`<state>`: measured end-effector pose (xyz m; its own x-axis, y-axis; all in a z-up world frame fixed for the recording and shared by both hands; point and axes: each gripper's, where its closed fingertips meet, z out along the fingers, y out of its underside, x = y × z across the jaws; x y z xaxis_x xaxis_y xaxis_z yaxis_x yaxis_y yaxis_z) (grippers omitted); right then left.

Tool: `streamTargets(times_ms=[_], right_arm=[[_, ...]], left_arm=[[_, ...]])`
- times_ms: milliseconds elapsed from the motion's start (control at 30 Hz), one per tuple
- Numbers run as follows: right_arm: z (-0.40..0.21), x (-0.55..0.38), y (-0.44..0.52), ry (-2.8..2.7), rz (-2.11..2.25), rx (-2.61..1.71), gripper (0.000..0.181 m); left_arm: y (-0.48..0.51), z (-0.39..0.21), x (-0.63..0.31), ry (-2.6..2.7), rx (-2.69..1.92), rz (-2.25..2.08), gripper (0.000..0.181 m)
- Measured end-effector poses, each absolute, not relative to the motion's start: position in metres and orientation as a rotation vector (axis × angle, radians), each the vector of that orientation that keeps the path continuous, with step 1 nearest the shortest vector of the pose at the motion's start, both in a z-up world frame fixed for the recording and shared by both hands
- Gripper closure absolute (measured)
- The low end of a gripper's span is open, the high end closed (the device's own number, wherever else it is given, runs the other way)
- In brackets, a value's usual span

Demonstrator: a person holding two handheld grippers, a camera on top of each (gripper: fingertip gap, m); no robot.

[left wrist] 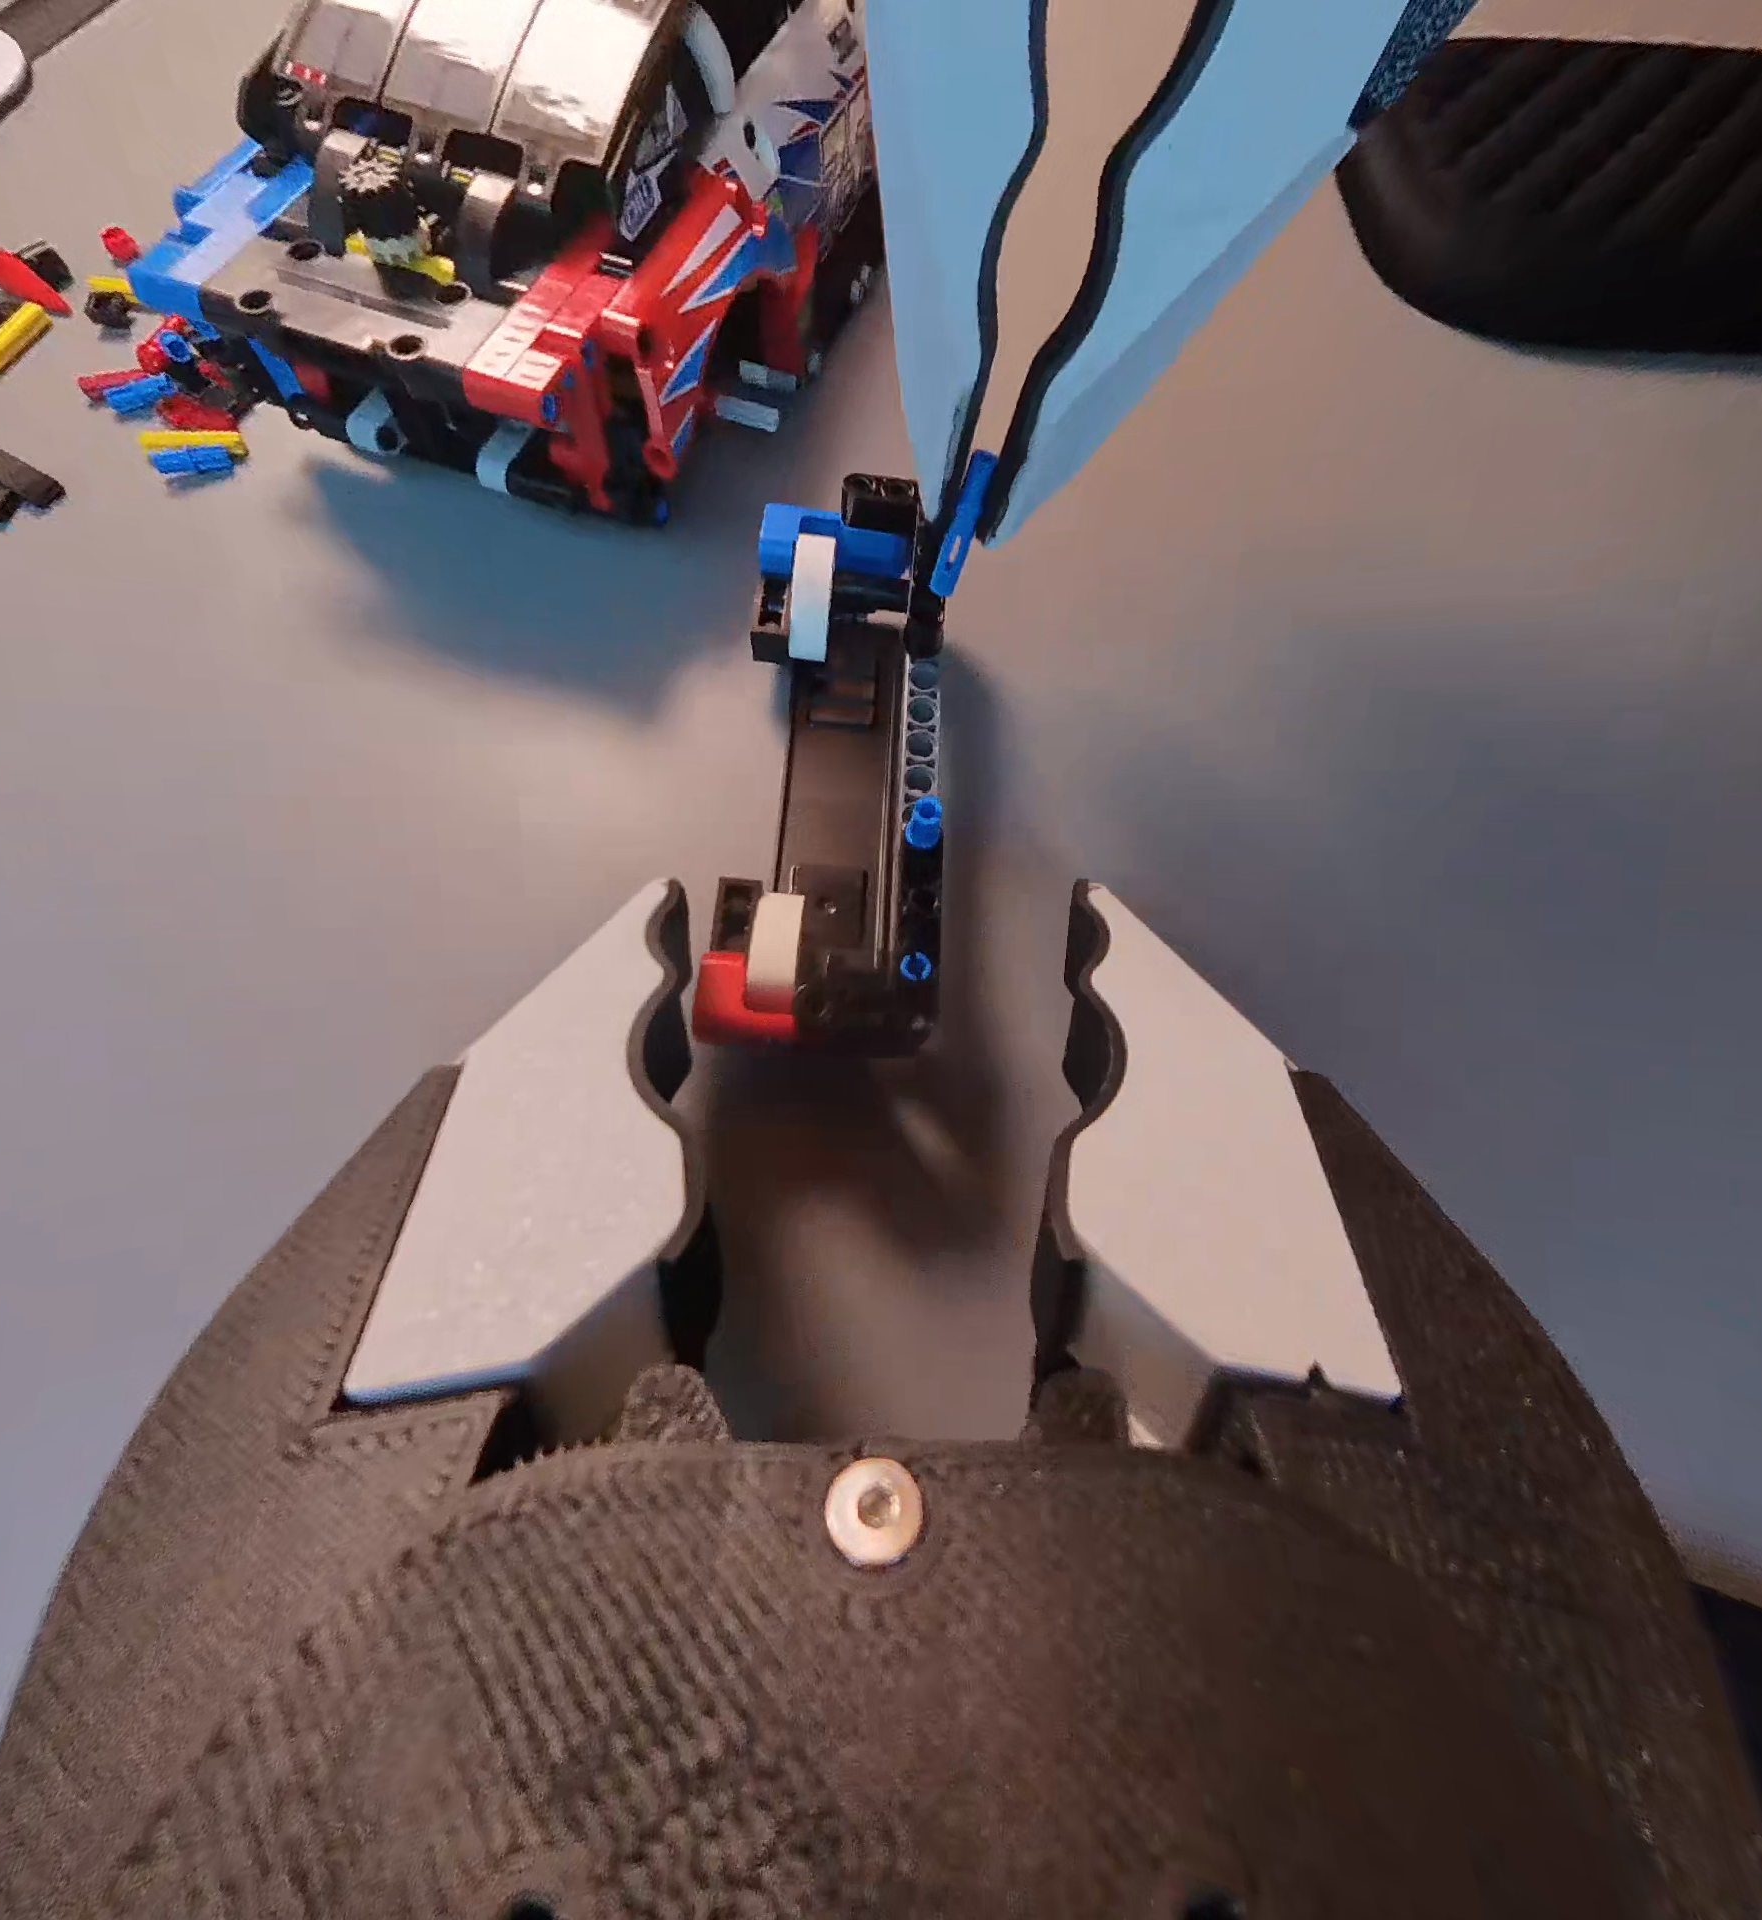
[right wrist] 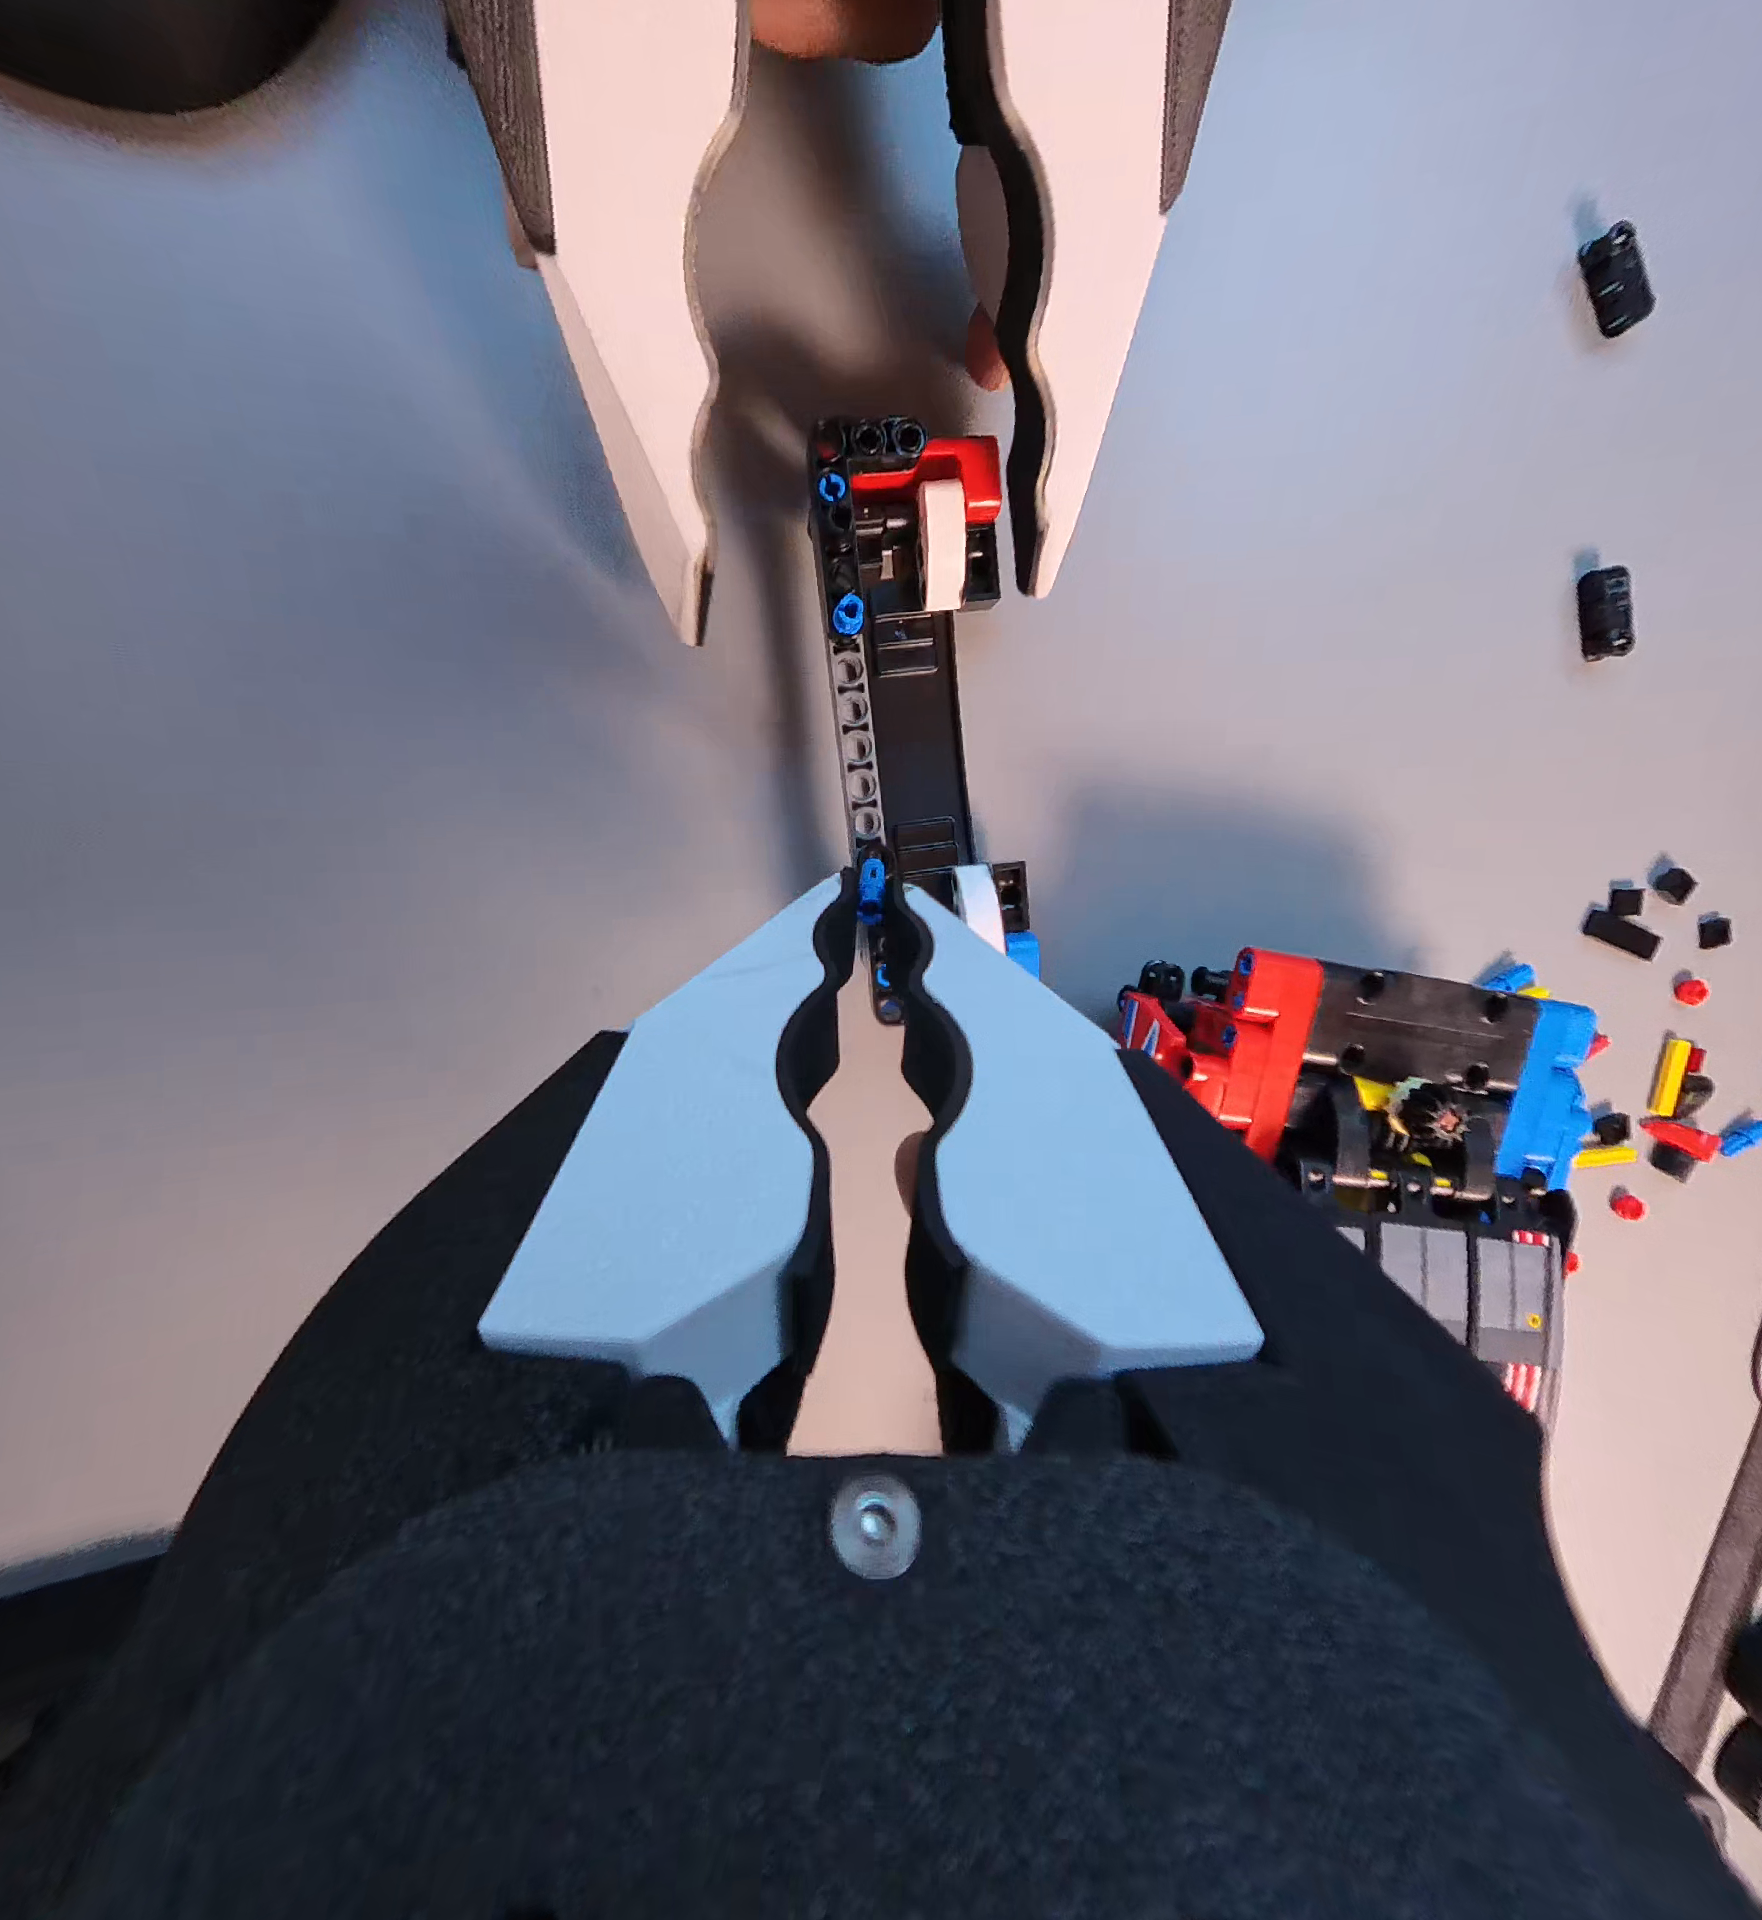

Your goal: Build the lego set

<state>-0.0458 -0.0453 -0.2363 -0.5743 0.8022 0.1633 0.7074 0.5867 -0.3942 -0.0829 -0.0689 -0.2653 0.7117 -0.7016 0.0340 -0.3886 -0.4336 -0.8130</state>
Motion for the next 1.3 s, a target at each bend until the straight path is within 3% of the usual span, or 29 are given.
streamTargets(times_ms=[33,300,967,1300], right_arm=[[-0.2375,-0.0457,-0.0446,-2.503,0.397,-1.234,0.18],[-0.2417,-0.0482,-0.0427,-2.566,0.327,-1.255,0.18],[-0.2455,-0.0489,-0.0464,-2.783,0.078,-1.128,0.18],[-0.2458,-0.0485,-0.0455,-2.313,0.424,-1.709,0.179]], left_arm=[[-0.0679,-0.2643,-0.0829,0.823,-2.064,-0.457,0.115],[-0.0646,-0.2654,-0.086,0.802,-2.073,-0.403,0.14],[-0.0643,-0.2663,-0.0865,0.793,-2.084,-0.405,0.14],[-0.0634,-0.2669,-0.0875,0.741,-2.109,-0.382,0.14]])
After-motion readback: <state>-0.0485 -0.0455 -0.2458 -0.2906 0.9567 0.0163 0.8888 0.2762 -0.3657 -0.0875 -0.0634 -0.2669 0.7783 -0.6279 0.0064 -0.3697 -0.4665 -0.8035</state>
